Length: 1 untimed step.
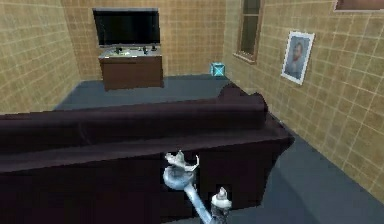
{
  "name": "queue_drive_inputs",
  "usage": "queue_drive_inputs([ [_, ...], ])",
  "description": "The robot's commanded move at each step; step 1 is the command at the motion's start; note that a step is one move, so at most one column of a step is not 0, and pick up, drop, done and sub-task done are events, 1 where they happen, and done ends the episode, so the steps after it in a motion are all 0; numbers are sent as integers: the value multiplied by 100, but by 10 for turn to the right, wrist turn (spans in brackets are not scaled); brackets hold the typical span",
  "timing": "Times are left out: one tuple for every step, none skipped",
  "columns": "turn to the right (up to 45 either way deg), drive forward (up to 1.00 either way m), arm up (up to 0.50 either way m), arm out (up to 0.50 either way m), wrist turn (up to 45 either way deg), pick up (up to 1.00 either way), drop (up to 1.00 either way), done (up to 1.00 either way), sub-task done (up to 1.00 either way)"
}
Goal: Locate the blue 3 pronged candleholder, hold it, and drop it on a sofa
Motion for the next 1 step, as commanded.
queue_drive_inputs([
  [60,0,0,0,0,0,0,0,0],
])
